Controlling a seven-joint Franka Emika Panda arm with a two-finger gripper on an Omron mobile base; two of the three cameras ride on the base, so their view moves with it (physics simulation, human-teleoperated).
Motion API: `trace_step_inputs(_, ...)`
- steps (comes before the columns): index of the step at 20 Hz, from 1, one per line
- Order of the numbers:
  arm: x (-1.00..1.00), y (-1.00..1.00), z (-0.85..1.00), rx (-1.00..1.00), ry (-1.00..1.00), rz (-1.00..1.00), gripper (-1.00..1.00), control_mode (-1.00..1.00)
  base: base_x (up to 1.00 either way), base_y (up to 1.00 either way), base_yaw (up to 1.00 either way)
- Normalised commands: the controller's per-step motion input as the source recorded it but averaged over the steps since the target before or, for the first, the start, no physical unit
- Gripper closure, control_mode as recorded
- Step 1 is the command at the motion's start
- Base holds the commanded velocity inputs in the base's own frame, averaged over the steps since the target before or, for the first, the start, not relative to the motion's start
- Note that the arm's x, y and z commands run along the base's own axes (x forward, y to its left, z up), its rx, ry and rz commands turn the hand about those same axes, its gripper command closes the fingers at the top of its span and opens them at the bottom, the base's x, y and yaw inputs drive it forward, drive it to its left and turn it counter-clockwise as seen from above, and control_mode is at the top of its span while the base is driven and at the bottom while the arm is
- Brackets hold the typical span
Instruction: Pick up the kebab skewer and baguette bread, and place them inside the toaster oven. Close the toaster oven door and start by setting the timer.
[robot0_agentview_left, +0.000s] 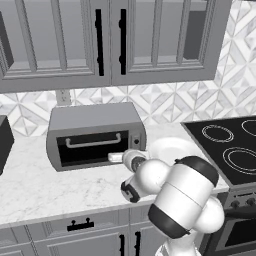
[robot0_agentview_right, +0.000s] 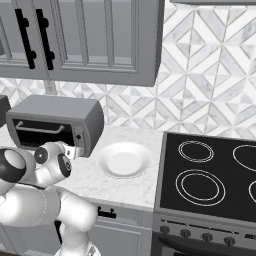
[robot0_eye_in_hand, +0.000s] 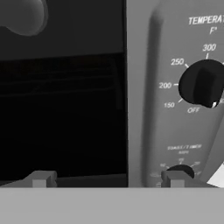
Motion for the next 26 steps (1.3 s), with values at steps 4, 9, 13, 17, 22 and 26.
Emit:
trace_step_inputs(4,-0.02,-0.32,-0.09,0.00,0.00,0.00,-1.00,-1.00,0.00,0.00,0.00)
trace_step_inputs(9,-0.27,-0.05,-0.04,0.00,0.00,0.00,-1.00,-1.00,0.00,0.00,0.00)
trace_step_inputs(13,-0.35,-0.05,0.00,0.00,0.00,0.00,-1.00,-1.00,0.00,0.00,0.00)
trace_step_inputs(17,-0.18,-0.29,0.00,0.00,0.00,0.00,-1.00,-1.00,0.00,0.00,0.00)
trace_step_inputs(22,0.00,-0.50,-0.07,0.00,0.00,0.00,-1.00,-1.00,0.00,0.00,0.00)
trace_step_inputs(26,0.08,-0.22,-0.19,0.00,0.00,0.00,-1.00,-1.00,0.00,0.00,0.00)
